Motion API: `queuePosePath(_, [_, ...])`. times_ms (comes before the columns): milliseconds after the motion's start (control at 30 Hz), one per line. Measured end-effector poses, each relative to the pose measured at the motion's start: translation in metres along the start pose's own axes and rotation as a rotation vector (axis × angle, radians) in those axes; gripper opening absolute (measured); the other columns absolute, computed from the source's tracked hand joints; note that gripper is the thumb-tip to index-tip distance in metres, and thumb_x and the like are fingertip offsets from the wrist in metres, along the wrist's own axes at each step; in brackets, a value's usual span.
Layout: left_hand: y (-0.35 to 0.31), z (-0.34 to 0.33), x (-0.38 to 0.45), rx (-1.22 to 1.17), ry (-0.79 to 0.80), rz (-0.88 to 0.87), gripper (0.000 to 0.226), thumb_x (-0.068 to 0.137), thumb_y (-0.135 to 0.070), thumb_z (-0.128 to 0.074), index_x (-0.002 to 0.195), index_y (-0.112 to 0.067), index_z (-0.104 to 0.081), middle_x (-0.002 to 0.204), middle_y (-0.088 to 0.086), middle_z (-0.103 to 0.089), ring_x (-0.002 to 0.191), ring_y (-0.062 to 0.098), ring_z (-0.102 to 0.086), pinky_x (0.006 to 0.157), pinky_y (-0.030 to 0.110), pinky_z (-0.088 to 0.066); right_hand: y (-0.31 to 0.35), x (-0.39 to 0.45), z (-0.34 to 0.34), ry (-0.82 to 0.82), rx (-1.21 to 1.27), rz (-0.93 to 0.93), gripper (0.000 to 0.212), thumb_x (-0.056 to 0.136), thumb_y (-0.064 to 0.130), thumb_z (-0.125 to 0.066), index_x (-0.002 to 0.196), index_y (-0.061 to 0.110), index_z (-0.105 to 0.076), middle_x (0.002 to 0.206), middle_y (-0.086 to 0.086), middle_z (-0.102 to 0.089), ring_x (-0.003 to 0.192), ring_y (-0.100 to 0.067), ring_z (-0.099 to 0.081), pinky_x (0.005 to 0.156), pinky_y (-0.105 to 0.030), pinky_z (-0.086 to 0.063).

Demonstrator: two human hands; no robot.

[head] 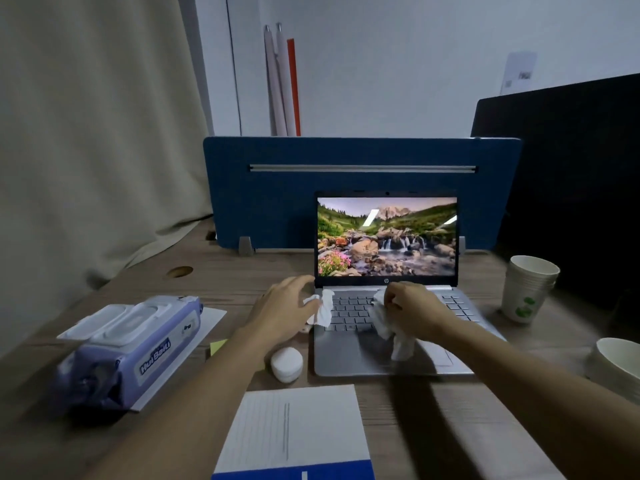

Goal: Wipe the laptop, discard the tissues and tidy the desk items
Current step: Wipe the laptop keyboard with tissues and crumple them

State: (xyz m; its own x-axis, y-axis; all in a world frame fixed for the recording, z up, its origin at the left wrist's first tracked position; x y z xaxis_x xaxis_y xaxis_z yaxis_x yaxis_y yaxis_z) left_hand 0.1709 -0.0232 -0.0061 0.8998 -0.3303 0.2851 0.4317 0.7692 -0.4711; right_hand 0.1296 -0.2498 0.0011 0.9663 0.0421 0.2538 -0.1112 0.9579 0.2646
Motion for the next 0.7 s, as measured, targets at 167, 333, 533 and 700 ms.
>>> queuePosePath(167, [-0.004, -0.006, 0.01, -0.03, 0.08, 0.016, 0.058, 0.092, -0.052, -0.053, 0.145, -0.035, -0.037, 0.149, -0.006, -0.043, 0.129, 0.017, -0.046, 0.1, 0.043, -0.045, -0.008, 0.016, 0.013, 0.02, 0.011, -0.016, 0.012, 0.091, 0.025, -0.059, 0.102, 0.019, -0.059, 0.108, -0.005, -0.058, 0.089, -0.019, -0.055, 0.076, -0.032, -0.052])
queuePosePath(333, [-0.006, -0.03, 0.022, -0.011, 0.248, 0.038, 0.08, 0.082, -0.06, -0.062, 0.149, -0.033, -0.03, 0.15, -0.001, -0.038, 0.124, 0.019, -0.049, 0.091, 0.035, -0.045, -0.021, 0.024, 0.016, 0.078, -0.002, -0.061, 0.034, 0.09, 0.023, -0.06, 0.123, 0.02, -0.054, 0.125, -0.008, -0.05, 0.1, -0.025, -0.057, 0.085, -0.038, -0.052])
queuePosePath(533, [-0.001, -0.046, 0.027, -0.001, 0.316, 0.025, 0.072, 0.082, -0.043, -0.071, 0.144, -0.028, -0.038, 0.131, 0.003, -0.049, 0.105, 0.019, -0.055, 0.079, 0.03, -0.046, -0.046, 0.024, -0.001, 0.245, -0.111, -0.124, 0.074, 0.08, 0.048, -0.069, 0.144, 0.034, -0.035, 0.145, -0.008, -0.036, 0.123, -0.039, -0.047, 0.102, -0.042, -0.042])
queuePosePath(700, [0.006, -0.044, 0.03, -0.028, 0.283, 0.024, 0.05, 0.084, -0.023, -0.065, 0.131, -0.033, -0.049, 0.124, 0.002, -0.055, 0.1, 0.018, -0.058, 0.079, 0.033, -0.051, -0.047, 0.024, -0.015, 0.316, -0.027, -0.112, 0.084, 0.076, 0.044, -0.076, 0.148, 0.029, -0.033, 0.149, -0.009, -0.03, 0.123, -0.031, -0.051, 0.099, -0.035, -0.045])
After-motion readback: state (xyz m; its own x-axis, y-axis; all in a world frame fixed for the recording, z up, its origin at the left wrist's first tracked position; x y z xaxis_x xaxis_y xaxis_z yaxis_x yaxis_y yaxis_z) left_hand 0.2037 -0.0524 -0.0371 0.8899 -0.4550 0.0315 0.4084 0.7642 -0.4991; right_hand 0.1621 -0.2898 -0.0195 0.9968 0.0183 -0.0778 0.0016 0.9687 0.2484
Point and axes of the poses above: each hand's wrist, its own x-axis towards the middle knuckle, its own z-axis out of the back of the hand, y = z × x, the point moved 10 cm from there along x, towards the middle knuckle
